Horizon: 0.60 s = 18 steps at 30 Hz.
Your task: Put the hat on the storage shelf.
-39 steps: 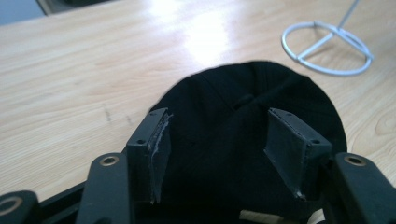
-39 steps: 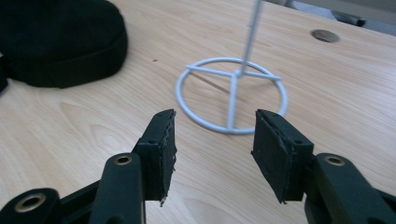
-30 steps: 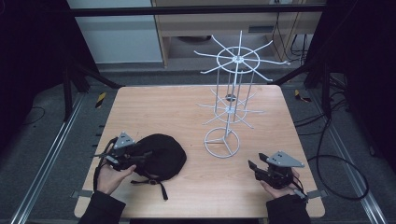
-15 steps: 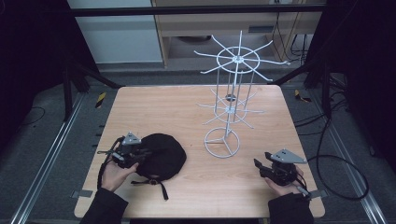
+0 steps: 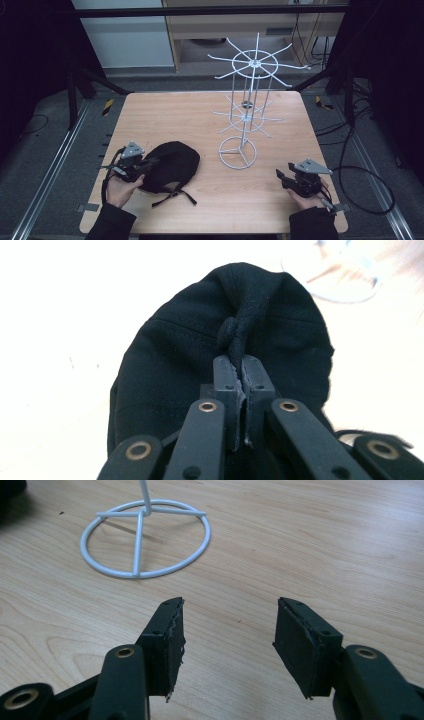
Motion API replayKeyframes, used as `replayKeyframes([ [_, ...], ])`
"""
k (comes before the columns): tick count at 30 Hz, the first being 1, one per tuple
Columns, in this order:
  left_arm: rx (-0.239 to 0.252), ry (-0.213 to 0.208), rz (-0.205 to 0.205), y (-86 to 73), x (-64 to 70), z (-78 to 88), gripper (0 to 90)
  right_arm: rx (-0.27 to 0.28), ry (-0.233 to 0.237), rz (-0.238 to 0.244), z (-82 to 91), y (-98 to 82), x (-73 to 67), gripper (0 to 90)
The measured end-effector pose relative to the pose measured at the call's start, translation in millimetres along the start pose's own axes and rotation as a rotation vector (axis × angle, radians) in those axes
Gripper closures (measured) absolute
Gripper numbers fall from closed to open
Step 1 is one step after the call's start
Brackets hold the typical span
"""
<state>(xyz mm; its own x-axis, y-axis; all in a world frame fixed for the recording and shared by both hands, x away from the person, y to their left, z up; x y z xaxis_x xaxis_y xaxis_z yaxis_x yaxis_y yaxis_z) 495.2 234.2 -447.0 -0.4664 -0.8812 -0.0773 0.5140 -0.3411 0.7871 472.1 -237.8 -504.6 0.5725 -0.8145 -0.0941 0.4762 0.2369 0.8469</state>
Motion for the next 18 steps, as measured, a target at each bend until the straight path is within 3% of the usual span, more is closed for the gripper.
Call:
replayKeyframes([
  [7, 0.138, 0.008, 0.083, 14.7, -6.3, 27.7, 87.4, 0.014, -0.012, -0.006, 1.6, 0.4, 2.2, 43.3],
  [18, 0.348, 0.022, 0.166, 34.5, -3.8, 61.8, 87.4, 0.031, -0.029, -0.001, 1.9, 0.5, 5.4, 40.5],
])
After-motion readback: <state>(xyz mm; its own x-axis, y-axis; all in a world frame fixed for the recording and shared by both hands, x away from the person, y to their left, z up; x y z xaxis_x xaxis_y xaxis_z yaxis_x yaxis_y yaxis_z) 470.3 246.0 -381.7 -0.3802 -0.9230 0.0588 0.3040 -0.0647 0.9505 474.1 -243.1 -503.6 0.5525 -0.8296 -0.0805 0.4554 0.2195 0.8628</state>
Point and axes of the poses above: each handheld gripper's, and its own axes: z roughly backward along the jaws, y roughly out of its top, x roughly to its right, the point moved 5 cm from there along -z, roughly forward along the jaws, and after that the axes turned 12 degrees about y, right-handed, at the moved point
